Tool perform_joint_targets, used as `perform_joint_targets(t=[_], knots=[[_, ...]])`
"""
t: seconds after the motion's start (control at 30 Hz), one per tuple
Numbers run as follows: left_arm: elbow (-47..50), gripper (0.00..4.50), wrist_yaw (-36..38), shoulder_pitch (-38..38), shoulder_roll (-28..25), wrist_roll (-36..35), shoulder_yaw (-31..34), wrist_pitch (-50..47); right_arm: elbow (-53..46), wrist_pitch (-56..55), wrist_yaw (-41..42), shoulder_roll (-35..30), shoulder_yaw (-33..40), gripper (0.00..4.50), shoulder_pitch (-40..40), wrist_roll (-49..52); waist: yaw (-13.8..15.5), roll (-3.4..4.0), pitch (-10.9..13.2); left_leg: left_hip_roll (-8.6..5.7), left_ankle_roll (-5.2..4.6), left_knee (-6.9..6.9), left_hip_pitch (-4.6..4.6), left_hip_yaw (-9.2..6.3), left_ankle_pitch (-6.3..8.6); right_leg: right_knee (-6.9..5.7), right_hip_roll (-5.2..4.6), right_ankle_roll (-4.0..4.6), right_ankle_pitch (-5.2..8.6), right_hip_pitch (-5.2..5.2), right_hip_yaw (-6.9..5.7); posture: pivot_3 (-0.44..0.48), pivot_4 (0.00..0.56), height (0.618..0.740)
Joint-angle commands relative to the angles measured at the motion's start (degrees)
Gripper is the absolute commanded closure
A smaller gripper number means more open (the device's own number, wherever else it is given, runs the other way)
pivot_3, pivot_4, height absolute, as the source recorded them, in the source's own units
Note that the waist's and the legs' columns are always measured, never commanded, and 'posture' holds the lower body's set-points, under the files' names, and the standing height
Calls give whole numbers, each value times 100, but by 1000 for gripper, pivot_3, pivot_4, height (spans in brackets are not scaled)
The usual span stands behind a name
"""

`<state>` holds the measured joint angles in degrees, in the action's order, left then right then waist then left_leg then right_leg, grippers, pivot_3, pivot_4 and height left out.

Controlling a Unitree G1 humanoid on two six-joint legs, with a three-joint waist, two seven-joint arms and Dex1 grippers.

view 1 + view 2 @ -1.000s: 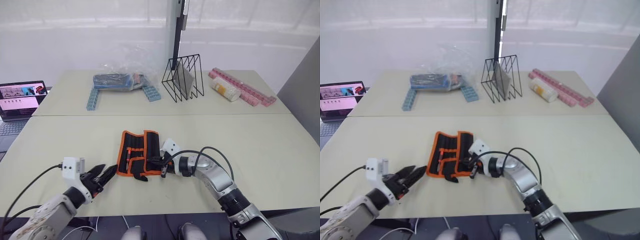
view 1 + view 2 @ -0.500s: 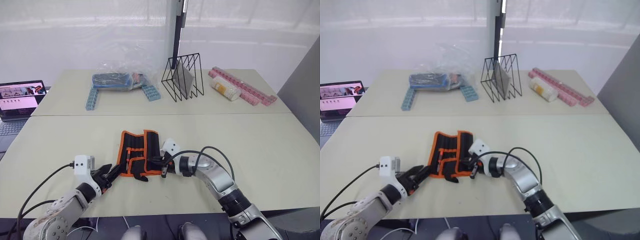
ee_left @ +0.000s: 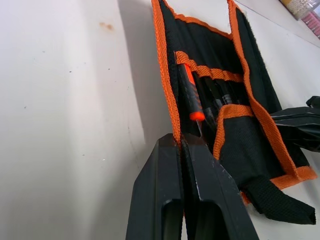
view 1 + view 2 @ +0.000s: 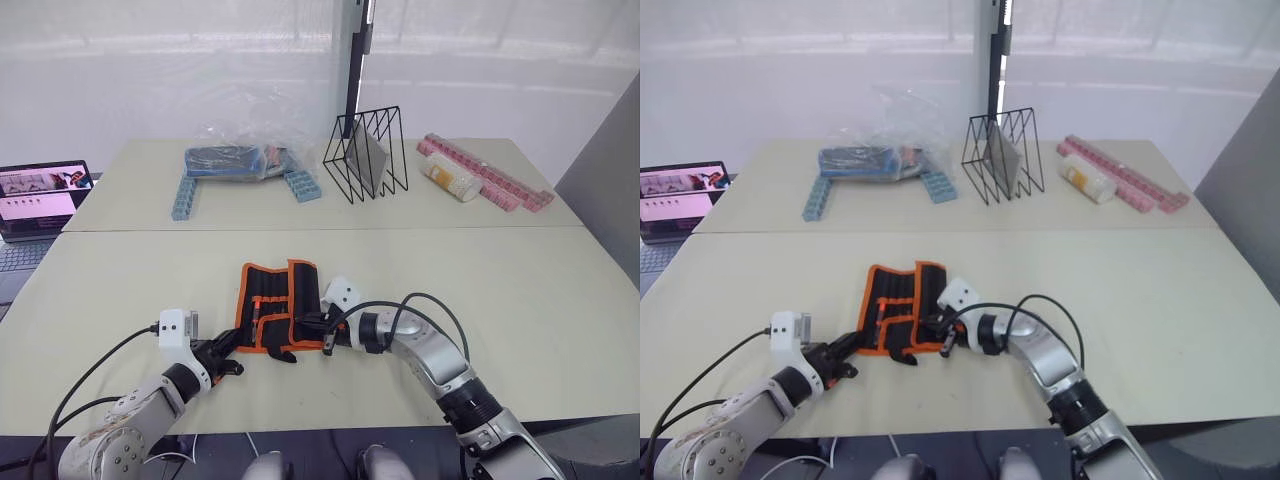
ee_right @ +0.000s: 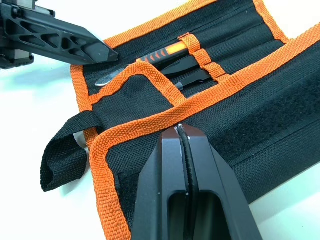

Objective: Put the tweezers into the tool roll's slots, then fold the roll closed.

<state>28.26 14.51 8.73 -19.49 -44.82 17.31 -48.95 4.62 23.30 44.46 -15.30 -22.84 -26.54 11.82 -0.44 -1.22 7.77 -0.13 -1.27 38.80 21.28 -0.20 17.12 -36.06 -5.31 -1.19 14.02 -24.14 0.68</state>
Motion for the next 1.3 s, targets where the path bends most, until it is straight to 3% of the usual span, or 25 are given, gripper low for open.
perform_joint_targets(t=[0.03,0.27,0.47,0.73,1.0,1.3], knots=[[2,4475,82,-122,-160,47,46,106,95,5,-154,-6,189,4500,2,-143,-2,0,0,0,0,0,0,0,0,0,1,0,0,0,-1,0,150,724],[-331,4475,608,-355,-935,203,133,129,445,-263,-234,211,235,4500,-221,-226,-53,-1,6,1,4,-2,0,3,-2,-4,12,1,-1,-6,-7,0,150,724],[-573,4475,864,-421,-1207,366,75,202,805,-563,-278,356,309,4500,-417,-337,-93,0,6,3,7,-10,-1,5,-4,-6,20,4,-2,-15,-7,0,150,724],[-673,4475,1118,-633,-1361,539,-29,353,823,-711,-45,275,109,4500,-372,-522,-103,1,7,5,8,-14,-1,4,-3,-5,15,4,-3,-16,4,0,150,724],[172,4475,1424,-1037,-1486,-142,-146,14,869,-389,-200,411,1,4500,-345,-773,-95,1,7,4,9,-13,-1,3,-4,-6,8,4,-3,-12,10,0,150,724],[102,4475,1526,-1504,-1259,-11,-1157,-124,842,-271,-187,504,-27,4500,-349,-845,-100,0,6,2,11,-13,-6,5,-5,-13,20,4,-3,-11,2,0,150,724]])
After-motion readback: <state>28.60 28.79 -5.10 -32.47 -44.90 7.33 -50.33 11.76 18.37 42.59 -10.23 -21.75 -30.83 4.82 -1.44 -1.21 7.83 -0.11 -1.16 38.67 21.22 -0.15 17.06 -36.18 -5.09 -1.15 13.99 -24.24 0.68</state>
